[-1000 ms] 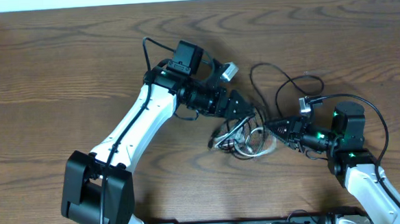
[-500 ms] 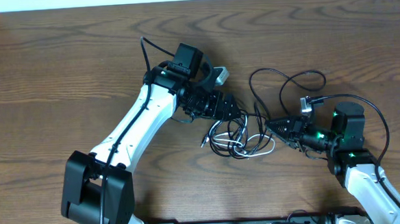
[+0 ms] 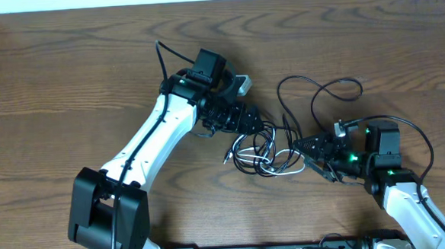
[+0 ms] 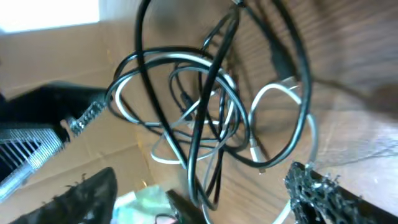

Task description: Untangle cables

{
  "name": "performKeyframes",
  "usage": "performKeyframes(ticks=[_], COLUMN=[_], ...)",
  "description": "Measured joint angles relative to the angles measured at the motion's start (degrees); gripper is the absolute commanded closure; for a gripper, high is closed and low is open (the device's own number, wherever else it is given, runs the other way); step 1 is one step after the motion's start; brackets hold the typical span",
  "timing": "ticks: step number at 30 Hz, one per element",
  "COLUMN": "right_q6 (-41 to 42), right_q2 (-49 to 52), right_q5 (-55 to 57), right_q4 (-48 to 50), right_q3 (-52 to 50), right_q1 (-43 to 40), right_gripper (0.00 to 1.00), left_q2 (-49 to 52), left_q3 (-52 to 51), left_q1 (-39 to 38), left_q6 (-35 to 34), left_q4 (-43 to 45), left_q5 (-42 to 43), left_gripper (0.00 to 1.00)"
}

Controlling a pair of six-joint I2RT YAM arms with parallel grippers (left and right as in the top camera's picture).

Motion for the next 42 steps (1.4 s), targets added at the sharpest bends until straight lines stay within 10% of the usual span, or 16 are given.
performKeyframes(ticks=[24, 29, 42], right_q6=[3.13, 4.61, 7.06], right_q2=[0.0, 0.0, 0.61], right_q5=[19.08, 22.27, 33.73], right_q4=[3.74, 6.16, 6.43], right_q3=[-0.02, -0.02, -0.02], right_q1=[16.59, 20.24, 27.04], right_gripper=[0.32, 0.42, 0.6], left_q2=[1.53, 4.17, 4.55], left_q3=[-1.84, -1.88, -2.05], left_q1=[-8.57, -8.57, -8.57], left_q6=[1.68, 1.38, 1.86], left_q4=[4.28, 4.28, 4.28], left_q5=[-16.92, -17.49, -17.59], left_gripper=[0.18, 0.49, 0.54])
